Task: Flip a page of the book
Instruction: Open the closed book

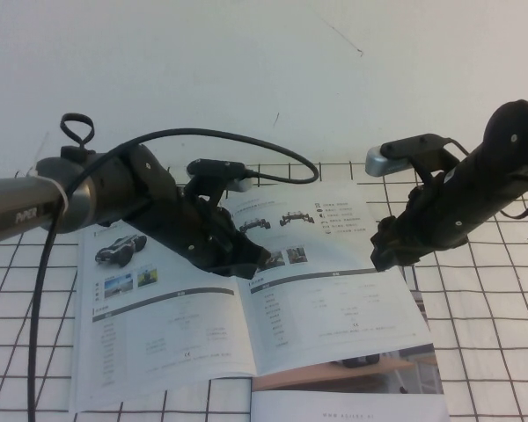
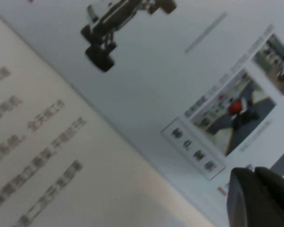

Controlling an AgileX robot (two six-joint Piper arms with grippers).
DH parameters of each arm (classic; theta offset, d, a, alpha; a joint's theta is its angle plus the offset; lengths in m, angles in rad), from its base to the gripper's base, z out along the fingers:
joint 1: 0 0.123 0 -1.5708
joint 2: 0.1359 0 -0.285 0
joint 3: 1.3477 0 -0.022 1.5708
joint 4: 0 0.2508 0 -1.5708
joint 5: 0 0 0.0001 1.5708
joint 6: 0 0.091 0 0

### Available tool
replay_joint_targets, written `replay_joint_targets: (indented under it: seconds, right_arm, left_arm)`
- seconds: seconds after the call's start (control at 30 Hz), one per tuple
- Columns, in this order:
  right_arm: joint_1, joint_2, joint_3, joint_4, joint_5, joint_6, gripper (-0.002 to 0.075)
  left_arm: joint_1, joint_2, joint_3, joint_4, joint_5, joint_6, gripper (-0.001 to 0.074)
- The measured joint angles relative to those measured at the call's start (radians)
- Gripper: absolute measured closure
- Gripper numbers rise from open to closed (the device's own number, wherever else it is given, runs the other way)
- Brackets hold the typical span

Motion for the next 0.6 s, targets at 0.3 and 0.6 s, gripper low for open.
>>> replay_joint_targets:
  seconds: [0.3,0.6]
  right_arm:
    - [0.0,0.062,0.0,-0.007,-0.014,0.02,0.0269]
    - [0.0,0.1,0.0,0.046,-0.061,0.024,0.0269]
  left_arm:
    - [0.0,0.0,-0.006,0.326,0.025,-0.231,0.0737]
    - [0.0,0.059,-0.022,0.35,0.027,-0.242,0.0737]
